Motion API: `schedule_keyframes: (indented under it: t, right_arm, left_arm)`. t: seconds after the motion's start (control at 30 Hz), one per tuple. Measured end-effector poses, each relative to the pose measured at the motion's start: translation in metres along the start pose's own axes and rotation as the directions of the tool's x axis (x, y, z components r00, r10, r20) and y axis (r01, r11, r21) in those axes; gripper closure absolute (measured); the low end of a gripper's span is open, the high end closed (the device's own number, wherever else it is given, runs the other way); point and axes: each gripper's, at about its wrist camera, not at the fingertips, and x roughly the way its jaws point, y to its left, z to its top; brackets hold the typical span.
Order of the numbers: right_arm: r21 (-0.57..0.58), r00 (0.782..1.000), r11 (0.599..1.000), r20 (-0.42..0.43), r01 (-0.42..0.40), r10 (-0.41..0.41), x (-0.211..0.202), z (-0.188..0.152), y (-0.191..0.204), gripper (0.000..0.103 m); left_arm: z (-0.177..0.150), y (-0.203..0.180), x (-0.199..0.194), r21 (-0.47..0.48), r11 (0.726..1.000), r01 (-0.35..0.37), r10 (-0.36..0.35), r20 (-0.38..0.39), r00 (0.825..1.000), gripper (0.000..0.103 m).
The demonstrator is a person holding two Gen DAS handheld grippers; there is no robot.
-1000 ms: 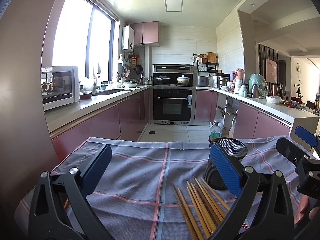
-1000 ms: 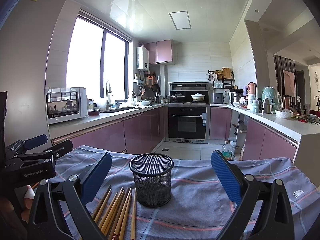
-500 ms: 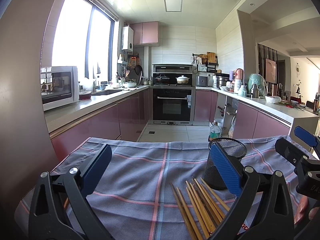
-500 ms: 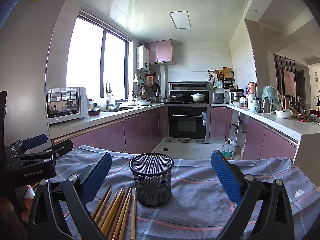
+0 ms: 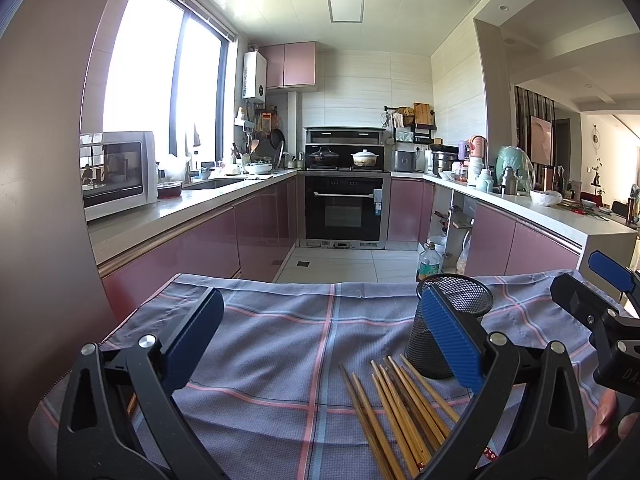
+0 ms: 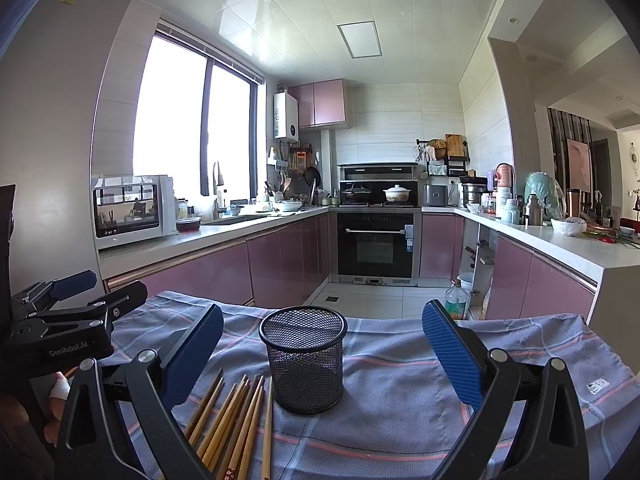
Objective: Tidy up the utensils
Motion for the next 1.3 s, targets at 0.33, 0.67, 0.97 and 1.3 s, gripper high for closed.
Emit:
schedule_keyframes:
  t: [0.33,0.67,0.97,1.3]
  right_arm:
    - [0.000,1.000,1.000,-0.005,-0.004,0.004,0.001,0.001,-0.001,0.007]
    - [0.001,1.000,1.000,-0.017,-0.014,0.014,0.004,0.001,-0.002,0.007]
    - [-0.008,0.996,0.999,-0.075,-0.045,0.044,0.011,-0.002,0.000,0.007]
    - [-0.031,0.949,0.993,-0.300,-0.117,0.102,0.041,-0.022,0.007,0.013]
  left_arm:
    - [0.000,0.001,0.001,-0.001,1.000,0.004,-0.004,-0.004,1.000,0.006]
    - [-0.004,-0.002,0.004,0.002,1.000,0.010,-0.010,-0.009,1.000,0.006]
    - [-0.006,-0.001,0.010,0.005,1.000,0.017,-0.017,-0.033,0.999,0.006]
    - [-0.013,0.006,0.028,0.011,0.999,0.043,-0.041,-0.132,0.990,0.006]
